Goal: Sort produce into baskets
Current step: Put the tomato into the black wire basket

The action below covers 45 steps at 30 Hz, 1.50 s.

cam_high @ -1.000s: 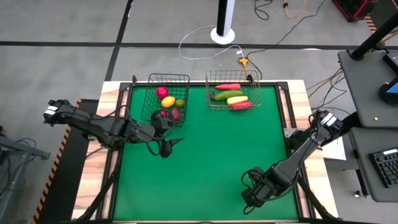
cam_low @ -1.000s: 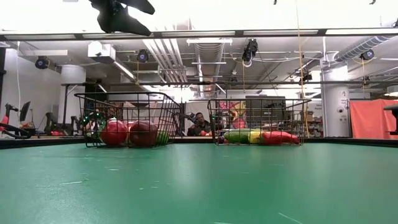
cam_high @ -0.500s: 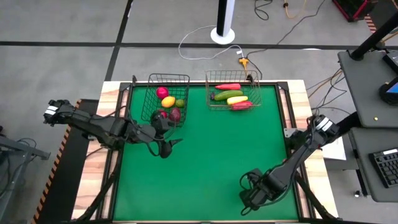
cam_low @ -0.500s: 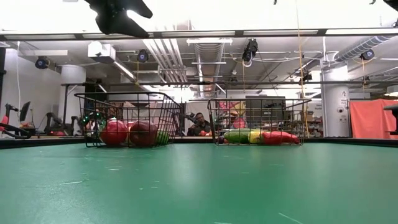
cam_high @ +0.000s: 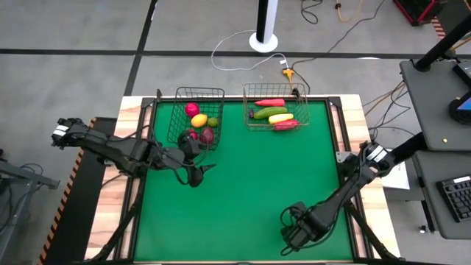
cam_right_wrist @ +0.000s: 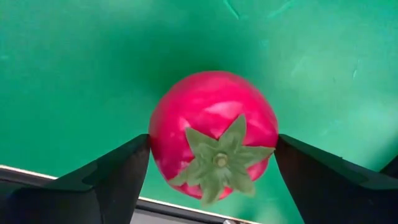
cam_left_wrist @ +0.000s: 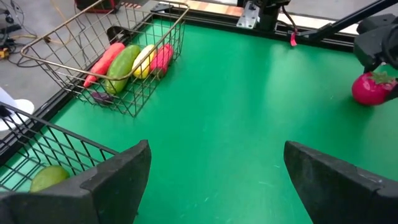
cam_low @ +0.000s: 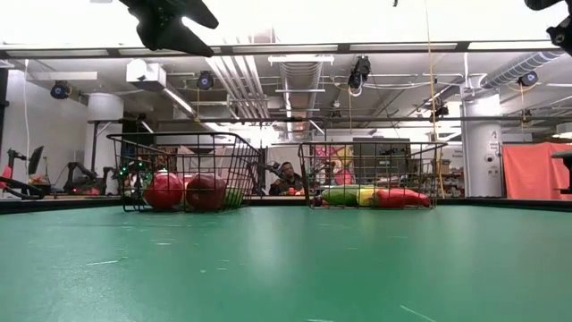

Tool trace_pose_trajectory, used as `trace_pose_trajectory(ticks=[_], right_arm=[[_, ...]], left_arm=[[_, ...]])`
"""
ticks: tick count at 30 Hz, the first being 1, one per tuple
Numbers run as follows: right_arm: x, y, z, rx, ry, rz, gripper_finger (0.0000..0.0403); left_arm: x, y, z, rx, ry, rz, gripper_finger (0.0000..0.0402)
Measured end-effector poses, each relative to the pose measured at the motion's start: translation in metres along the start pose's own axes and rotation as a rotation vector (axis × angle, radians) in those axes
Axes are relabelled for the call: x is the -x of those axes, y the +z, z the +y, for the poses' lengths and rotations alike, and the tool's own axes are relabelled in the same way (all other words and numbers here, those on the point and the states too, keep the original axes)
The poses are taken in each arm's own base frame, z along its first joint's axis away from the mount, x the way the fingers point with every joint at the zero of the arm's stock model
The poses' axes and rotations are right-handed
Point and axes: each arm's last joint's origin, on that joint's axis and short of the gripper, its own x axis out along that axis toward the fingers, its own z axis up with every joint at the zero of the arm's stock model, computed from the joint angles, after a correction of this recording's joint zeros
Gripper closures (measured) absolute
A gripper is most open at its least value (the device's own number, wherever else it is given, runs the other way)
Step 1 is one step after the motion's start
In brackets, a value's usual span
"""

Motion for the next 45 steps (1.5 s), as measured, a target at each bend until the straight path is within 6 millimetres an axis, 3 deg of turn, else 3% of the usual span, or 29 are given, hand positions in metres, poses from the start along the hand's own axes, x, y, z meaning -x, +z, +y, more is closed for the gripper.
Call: trace_pose_trajectory(ticks=[9, 18, 22, 27, 35, 45], right_arm=[[-0.007, 0.001, 0.003, -0.002, -0.011, -0.016, 0.0076], [-0.006, 0.001, 0.003, 0.019, 0.002, -0.042, 0.0112], [0.003, 0.004, 0.006, 0.043, 0.07, -0.144, 0.0114], [0.032, 0.016, 0.015, 0.12, 0.213, -0.302, 0.0113], [0.077, 0.076, 0.035, 0.382, 0.32, -0.619, 0.0113], [0.131, 0.196, 0.065, 0.711, 0.437, -1.094, 0.0113]], left_arm=[[0.0, 0.0, 0.0, 0.0, 0.0, 0.0, 0.0054], [0.0, 0.0, 0.0, 0.004, -0.001, 0.0, 0.0054], [0.001, 0.001, -0.002, 0.035, -0.011, -0.019, 0.0054], [0.002, 0.0, -0.013, 0.067, -0.079, -0.099, 0.0054], [0.012, -0.005, -0.033, 0.101, -0.168, -0.161, 0.0054], [0.034, -0.002, -0.057, 0.144, -0.287, -0.271, 0.0054]])
